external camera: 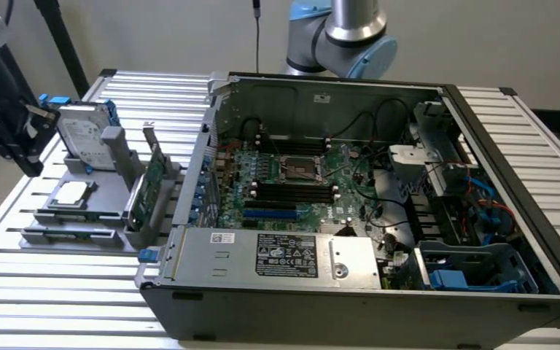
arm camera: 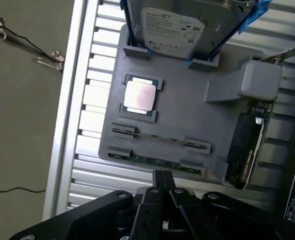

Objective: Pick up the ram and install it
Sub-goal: 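Pick up the ram and move it above insertion slot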

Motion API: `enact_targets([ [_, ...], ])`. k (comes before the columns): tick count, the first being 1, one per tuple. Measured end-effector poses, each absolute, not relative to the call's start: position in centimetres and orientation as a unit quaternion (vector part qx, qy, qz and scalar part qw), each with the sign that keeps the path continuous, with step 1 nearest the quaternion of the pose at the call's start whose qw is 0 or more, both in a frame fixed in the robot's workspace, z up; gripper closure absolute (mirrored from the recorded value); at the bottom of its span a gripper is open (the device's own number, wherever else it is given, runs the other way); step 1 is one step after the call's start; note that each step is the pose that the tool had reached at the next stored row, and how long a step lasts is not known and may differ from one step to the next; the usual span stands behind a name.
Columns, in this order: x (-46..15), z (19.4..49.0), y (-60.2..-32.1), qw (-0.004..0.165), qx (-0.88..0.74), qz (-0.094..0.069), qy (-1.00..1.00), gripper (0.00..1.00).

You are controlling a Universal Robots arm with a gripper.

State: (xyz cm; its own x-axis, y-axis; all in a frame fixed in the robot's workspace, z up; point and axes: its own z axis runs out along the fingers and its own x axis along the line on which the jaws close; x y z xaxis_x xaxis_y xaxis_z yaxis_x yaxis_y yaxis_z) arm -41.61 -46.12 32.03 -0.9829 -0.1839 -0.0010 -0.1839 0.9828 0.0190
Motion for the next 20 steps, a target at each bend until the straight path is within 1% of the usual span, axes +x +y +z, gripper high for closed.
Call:
enact_targets([
  [20, -41.61, 31.79, -46.13, 0.002, 0.271, -0.009, -0.963, 0.89],
])
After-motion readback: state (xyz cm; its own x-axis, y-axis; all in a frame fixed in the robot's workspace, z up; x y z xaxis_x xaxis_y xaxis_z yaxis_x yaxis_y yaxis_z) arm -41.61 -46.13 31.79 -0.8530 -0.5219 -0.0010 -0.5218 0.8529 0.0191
